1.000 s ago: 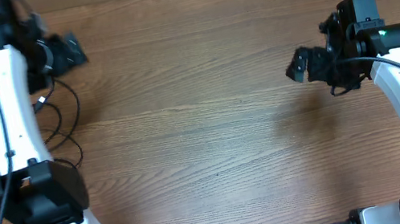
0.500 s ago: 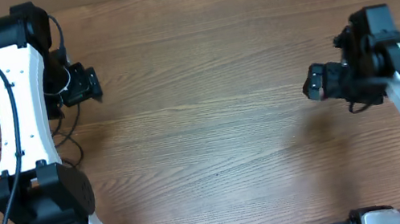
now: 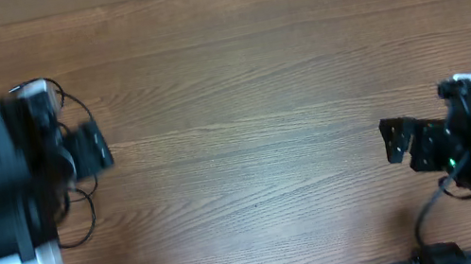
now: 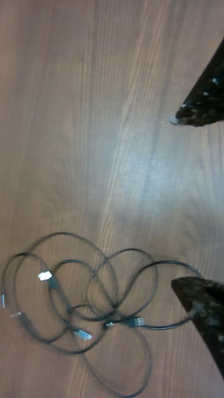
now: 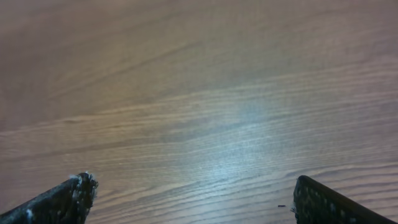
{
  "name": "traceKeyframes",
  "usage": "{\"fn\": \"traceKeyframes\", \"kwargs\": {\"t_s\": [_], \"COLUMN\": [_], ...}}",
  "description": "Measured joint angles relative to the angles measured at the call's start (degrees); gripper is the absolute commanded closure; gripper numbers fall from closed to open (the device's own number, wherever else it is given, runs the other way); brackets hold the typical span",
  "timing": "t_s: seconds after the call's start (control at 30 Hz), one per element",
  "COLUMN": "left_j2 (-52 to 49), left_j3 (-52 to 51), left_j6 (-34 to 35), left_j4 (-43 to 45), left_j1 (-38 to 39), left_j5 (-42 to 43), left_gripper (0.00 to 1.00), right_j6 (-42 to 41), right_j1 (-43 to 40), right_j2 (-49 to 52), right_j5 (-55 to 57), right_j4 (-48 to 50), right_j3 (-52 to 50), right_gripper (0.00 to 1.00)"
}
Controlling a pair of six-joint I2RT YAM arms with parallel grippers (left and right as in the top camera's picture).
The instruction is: Untangle cables
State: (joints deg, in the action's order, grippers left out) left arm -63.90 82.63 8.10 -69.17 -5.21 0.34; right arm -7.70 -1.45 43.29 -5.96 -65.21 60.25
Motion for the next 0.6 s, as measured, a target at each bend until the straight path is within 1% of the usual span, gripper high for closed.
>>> {"fn": "traceKeyframes", "kwargs": {"t_s": [0.13,0.2,0.27,0.4,0.6], "left_j2": [15.58,21.97,26.29,29.59,29.77], "left_j3": [-11.65,-15.89,-17.57,-17.77,-18.25], "left_j6": [-0.37,-0.37,-0.37,-0.37,-0.37], "left_j4": [6.67,7.02,6.58,3.45,-2.69], "left_j1": [0.00,0.00,0.00,0.00,0.00], "left_j5": [0.00,0.00,0.00,0.00,0.00], "left_gripper": [0.26,0.26,0.26,0.26,0.26], "right_j6": [0.02,0.00,0.02,0.04,0.00], "right_j1": [0.00,0.00,-0.02,-0.02,0.00], "right_j2": [-3.65,-3.63,-3.41,-2.99,-2.93], "right_j5": [-0.02,-0.07,-0.07,-0.04,-0.07], "right_j4": [0.00,0.02,0.04,0.04,0.07], "right_j3": [0.00,0.00,0.00,0.00,0.00], "right_gripper": [0.00,0.00,0.00,0.00,0.00]}}
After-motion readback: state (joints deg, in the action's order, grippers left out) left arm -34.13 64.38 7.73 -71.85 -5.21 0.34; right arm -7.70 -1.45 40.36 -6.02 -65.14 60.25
